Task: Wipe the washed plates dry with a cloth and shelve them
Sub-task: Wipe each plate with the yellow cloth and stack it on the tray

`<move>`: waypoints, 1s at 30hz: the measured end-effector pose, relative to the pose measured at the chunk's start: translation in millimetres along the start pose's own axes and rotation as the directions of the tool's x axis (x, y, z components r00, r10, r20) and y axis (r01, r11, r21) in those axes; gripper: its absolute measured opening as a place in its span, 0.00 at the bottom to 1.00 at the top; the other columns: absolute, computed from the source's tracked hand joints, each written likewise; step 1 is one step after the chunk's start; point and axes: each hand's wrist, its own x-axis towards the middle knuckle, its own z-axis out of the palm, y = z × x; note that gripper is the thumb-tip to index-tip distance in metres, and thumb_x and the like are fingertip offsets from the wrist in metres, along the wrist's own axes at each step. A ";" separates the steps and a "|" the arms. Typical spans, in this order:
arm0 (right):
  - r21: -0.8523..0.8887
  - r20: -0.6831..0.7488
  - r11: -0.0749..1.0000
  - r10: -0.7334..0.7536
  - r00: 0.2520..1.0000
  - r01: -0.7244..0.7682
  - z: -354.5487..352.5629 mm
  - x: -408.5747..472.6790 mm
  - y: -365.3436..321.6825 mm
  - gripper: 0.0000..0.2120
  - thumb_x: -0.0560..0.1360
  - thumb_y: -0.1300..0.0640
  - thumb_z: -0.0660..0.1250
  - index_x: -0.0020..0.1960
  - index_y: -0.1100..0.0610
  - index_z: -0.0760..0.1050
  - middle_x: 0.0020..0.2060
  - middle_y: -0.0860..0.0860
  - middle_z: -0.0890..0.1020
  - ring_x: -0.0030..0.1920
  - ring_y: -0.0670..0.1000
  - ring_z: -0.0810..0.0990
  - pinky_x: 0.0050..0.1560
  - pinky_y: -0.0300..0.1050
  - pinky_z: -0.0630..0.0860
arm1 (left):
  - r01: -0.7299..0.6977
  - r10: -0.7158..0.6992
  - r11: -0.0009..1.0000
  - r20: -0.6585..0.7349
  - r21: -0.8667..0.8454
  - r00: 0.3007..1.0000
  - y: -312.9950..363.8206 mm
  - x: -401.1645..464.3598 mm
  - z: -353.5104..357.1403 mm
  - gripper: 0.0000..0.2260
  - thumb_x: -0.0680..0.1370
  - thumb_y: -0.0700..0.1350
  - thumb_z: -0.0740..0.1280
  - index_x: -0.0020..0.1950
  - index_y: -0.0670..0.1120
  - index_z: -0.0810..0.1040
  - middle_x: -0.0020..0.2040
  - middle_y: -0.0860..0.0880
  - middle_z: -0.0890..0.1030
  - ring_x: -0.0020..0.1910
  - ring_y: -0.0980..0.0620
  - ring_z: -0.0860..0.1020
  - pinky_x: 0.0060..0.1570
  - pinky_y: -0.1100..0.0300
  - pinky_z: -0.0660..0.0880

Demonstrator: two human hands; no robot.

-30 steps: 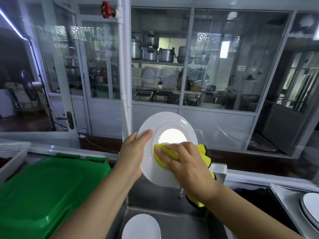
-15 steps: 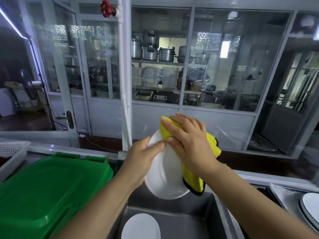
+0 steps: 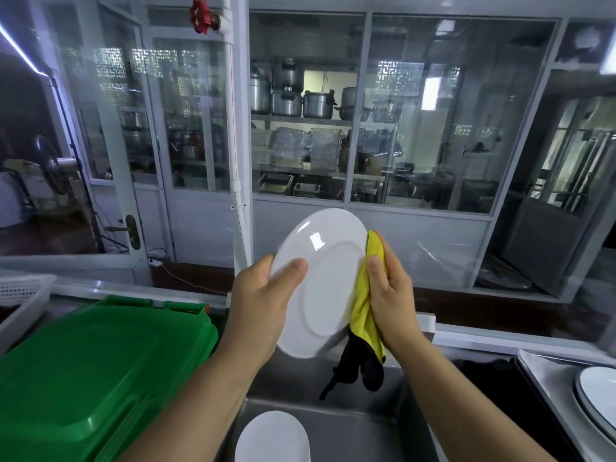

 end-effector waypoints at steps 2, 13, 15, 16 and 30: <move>0.092 0.011 0.993 0.074 0.997 -0.075 0.5 -7.3 4.4 0.21 0.80 0.52 0.61 0.73 0.48 0.66 0.64 0.46 0.77 0.63 0.47 0.77 0.65 0.54 0.73 | 0.000 -0.001 0.998 -0.028 -0.063 1.000 -4.3 -0.6 1.6 0.03 0.72 0.49 0.69 0.42 0.55 0.83 0.41 0.51 0.85 0.41 0.53 0.82 0.39 0.56 0.78; -0.250 0.129 0.960 -0.093 0.987 0.123 -29.0 0.4 -24.2 0.27 0.71 0.55 0.74 0.66 0.43 0.70 0.54 0.44 0.76 0.52 0.41 0.76 0.51 0.32 0.72 | 0.291 -0.309 0.951 0.340 0.105 0.888 3.4 34.5 -21.3 0.18 0.63 0.45 0.76 0.52 0.47 0.79 0.47 0.47 0.85 0.48 0.45 0.83 0.50 0.48 0.78; -0.345 0.157 0.914 -0.167 0.973 0.212 -30.9 4.0 -23.6 0.27 0.71 0.54 0.74 0.64 0.39 0.67 0.50 0.44 0.74 0.50 0.42 0.73 0.50 0.36 0.70 | 0.265 -0.287 0.958 0.323 0.110 0.902 -0.3 32.2 -17.3 0.17 0.64 0.46 0.74 0.51 0.46 0.79 0.47 0.46 0.85 0.47 0.45 0.83 0.51 0.48 0.79; -0.389 0.177 0.882 -0.212 0.961 0.267 -32.4 6.3 -24.3 0.27 0.71 0.53 0.74 0.64 0.39 0.66 0.48 0.44 0.73 0.47 0.43 0.72 0.49 0.39 0.69 | 0.252 -0.271 0.962 0.312 0.100 0.911 -2.1 30.1 -15.9 0.16 0.64 0.45 0.73 0.50 0.47 0.79 0.47 0.47 0.85 0.47 0.46 0.83 0.51 0.48 0.79; -0.338 0.195 0.875 -0.294 0.936 0.346 -24.0 25.7 -28.4 0.27 0.72 0.42 0.68 0.69 0.38 0.64 0.54 0.50 0.75 0.51 0.41 0.74 0.56 0.33 0.70 | 0.115 -0.117 0.993 0.110 0.024 0.987 15.5 22.2 -2.4 0.06 0.71 0.41 0.74 0.46 0.48 0.81 0.42 0.47 0.85 0.44 0.44 0.83 0.50 0.43 0.79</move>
